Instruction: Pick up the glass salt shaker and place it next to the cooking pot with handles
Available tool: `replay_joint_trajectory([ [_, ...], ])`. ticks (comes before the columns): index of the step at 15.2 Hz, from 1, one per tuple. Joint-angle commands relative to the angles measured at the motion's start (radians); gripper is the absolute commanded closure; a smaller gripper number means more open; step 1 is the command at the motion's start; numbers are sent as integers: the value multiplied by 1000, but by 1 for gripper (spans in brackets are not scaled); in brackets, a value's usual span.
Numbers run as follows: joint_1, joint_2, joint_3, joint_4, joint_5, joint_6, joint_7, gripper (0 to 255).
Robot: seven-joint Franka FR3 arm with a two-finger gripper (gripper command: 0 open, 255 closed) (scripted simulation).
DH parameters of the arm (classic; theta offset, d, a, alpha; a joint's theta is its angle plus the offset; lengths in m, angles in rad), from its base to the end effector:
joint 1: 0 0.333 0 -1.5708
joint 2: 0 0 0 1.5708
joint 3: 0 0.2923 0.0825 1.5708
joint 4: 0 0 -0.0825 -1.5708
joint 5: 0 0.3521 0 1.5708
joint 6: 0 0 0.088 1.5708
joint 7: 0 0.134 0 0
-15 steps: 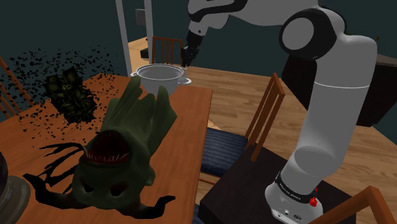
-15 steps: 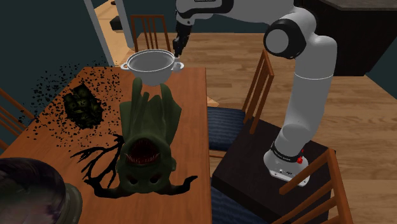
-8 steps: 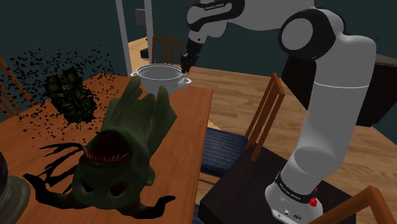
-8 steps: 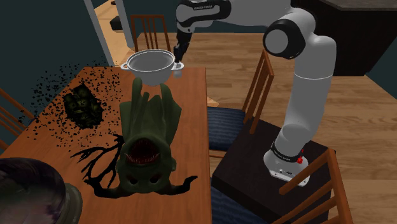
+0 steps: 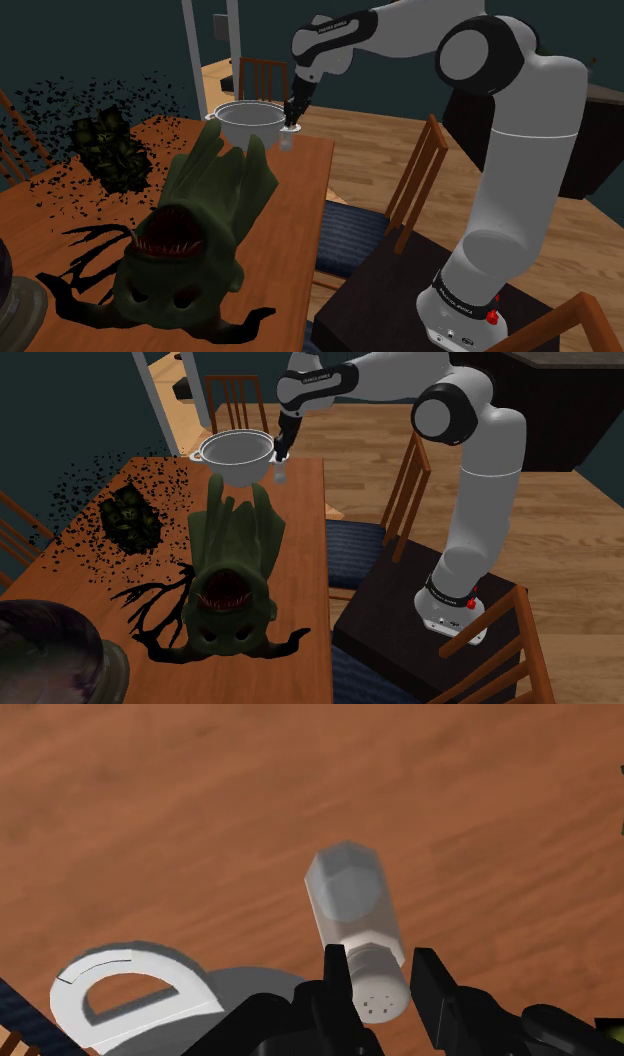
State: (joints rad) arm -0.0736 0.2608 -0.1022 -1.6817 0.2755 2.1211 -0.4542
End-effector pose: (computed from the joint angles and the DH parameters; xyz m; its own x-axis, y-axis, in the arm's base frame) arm 0.6187 -0.0863 0.4296 0.9589 0.1386 0.2477 0.1753 -0.9755 -0.1330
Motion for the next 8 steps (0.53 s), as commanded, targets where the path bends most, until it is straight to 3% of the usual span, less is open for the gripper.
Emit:
replay_joint_trajectory([
  [1,0,6,1,-18,4,24,-7,255],
  [8,-1,33,6,-75,22,105,-32,255],
])
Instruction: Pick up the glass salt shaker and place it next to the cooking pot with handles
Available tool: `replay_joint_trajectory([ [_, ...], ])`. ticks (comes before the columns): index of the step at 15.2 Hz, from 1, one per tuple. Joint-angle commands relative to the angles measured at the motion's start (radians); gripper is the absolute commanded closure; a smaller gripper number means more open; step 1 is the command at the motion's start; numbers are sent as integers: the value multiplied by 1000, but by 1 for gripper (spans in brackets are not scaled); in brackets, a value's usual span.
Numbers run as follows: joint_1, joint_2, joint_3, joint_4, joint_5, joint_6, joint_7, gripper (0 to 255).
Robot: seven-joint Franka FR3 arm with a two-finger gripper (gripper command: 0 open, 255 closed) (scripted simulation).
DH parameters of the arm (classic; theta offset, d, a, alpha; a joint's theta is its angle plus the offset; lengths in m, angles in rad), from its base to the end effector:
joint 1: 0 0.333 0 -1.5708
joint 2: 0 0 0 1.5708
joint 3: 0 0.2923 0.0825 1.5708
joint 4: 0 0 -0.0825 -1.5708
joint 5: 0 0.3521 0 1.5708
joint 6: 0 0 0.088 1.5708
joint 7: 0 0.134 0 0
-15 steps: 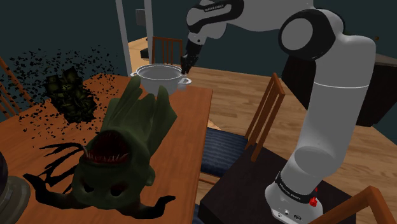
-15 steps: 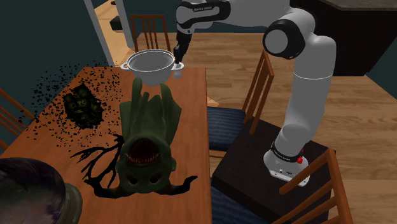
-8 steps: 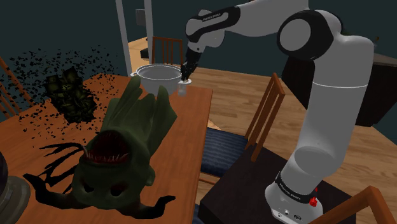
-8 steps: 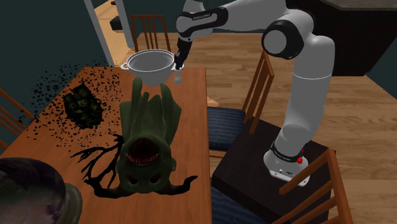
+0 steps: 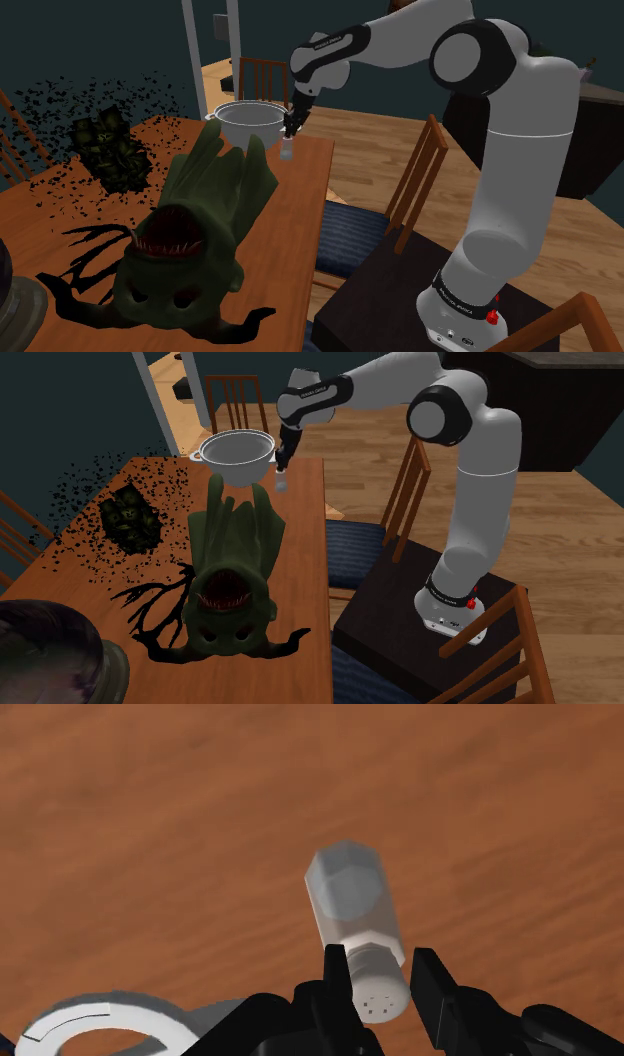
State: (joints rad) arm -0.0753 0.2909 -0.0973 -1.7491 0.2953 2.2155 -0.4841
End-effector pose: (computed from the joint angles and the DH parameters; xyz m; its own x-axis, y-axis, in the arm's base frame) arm 0.6193 -0.0878 0.3896 0.9588 0.1386 0.2478 0.1754 -0.9755 -0.1329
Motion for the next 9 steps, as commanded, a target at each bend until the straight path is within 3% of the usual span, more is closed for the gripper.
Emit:
replay_joint_trajectory([
  [1,1,7,2,-15,5,22,-5,255],
  [9,-2,50,10,-63,29,110,-36,255],
])
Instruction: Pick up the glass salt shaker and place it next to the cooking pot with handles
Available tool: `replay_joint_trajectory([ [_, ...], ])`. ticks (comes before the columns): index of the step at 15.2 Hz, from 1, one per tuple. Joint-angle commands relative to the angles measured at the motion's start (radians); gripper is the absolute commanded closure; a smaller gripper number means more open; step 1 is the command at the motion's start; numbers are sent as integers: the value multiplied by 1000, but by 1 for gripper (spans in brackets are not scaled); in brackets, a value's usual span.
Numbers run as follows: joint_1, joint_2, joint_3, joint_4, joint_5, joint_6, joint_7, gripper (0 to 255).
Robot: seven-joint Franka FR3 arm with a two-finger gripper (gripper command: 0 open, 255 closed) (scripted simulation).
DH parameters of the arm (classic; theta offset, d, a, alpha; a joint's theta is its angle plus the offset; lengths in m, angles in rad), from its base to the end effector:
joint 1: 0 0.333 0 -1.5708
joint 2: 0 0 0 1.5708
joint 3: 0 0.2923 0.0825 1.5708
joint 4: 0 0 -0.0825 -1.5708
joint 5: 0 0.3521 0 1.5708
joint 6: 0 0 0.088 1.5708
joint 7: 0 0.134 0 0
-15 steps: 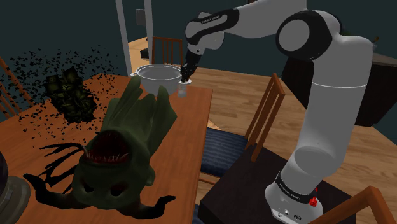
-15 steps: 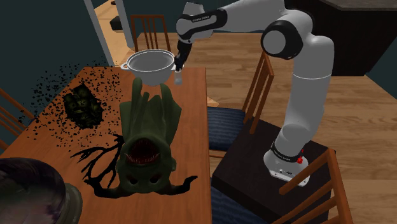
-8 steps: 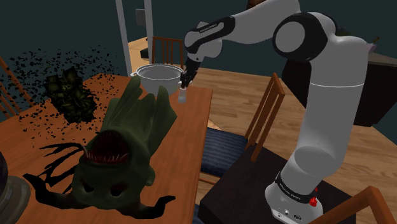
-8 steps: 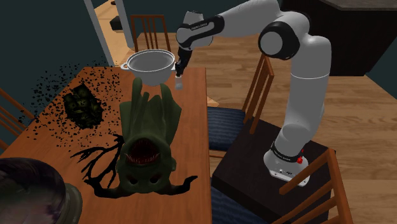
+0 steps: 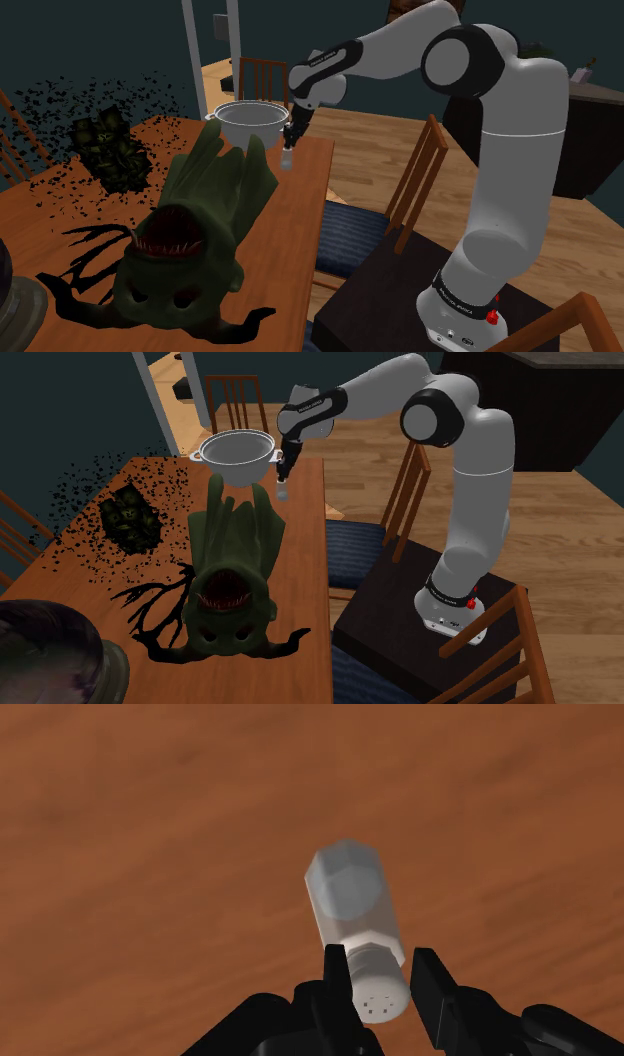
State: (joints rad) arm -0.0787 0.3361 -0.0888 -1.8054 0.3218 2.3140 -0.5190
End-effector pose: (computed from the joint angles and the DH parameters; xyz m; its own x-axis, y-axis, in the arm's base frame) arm 0.6197 -0.0887 0.3461 0.9587 0.1388 0.2484 0.1756 -0.9755 -0.1328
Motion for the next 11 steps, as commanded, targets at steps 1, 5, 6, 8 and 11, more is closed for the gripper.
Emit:
replay_joint_trajectory([
  [1,1,11,3,-11,6,22,-5,255],
  [5,-1,38,8,-29,20,65,-22,255],
  [6,-1,38,8,-29,20,65,-22,255],
  [8,-2,38,9,-29,19,65,-21,255],
  [11,-3,38,10,-29,19,65,-21,255],
])
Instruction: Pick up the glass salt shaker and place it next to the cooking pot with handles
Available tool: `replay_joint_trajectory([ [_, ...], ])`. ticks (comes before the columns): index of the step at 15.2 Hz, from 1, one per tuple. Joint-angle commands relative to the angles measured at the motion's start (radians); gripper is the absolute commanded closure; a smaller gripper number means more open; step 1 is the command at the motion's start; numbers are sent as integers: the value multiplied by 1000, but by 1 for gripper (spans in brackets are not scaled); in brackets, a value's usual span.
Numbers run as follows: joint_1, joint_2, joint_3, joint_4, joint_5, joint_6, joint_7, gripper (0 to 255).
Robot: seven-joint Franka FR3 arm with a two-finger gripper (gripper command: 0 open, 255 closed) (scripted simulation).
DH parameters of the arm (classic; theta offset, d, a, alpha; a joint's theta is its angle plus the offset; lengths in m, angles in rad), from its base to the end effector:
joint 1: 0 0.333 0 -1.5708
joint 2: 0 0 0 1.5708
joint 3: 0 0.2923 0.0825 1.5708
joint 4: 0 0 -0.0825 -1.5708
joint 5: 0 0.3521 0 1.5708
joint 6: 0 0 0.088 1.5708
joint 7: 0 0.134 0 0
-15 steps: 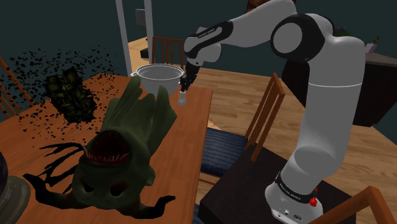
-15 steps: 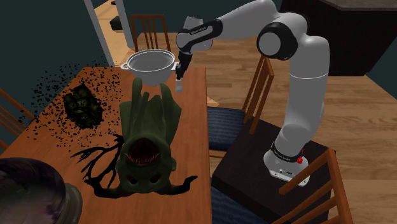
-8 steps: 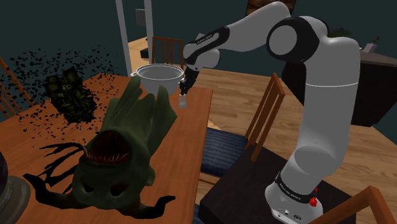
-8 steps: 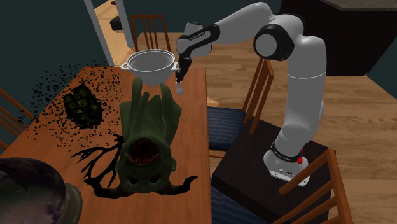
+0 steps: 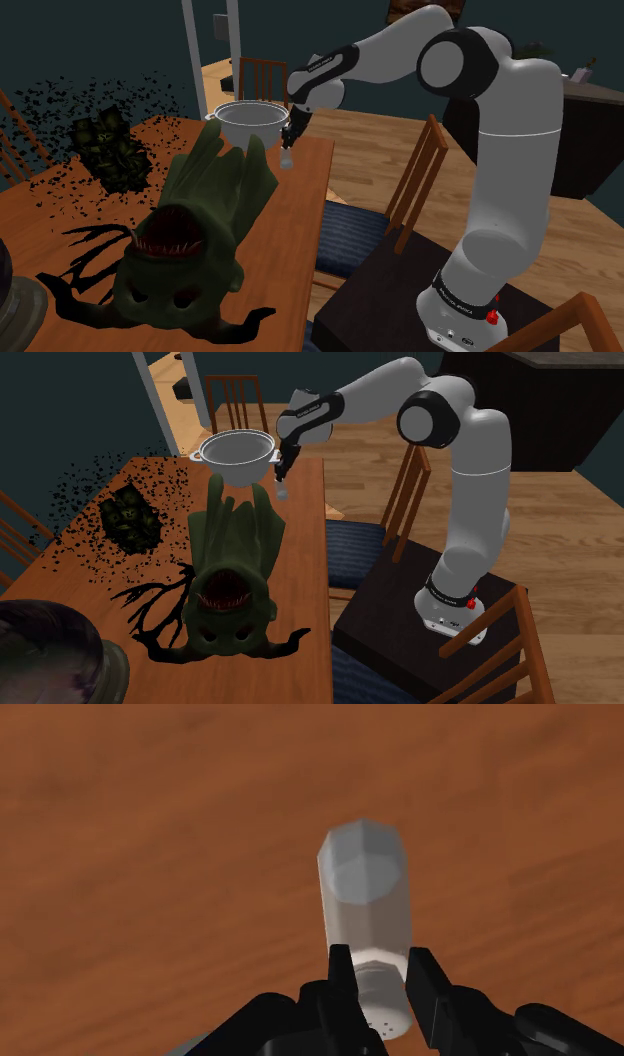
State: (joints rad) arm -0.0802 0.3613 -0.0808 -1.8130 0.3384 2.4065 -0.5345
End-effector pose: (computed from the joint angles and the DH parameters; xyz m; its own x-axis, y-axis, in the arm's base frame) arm 0.6281 -0.0903 0.3368 0.9445 0.1323 0.3007 0.1717 -0.9792 -0.1085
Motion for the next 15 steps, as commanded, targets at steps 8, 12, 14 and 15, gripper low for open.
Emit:
replay_joint_trajectory([
  [8,-3,-11,-2,-22,-5,-50,-1,0],
  [12,-8,-72,-13,-17,-23,-117,10,0],
  [14,-8,-72,-13,-17,-23,-117,10,0],
  [15,-8,-72,-13,-17,-23,-117,10,0],
])
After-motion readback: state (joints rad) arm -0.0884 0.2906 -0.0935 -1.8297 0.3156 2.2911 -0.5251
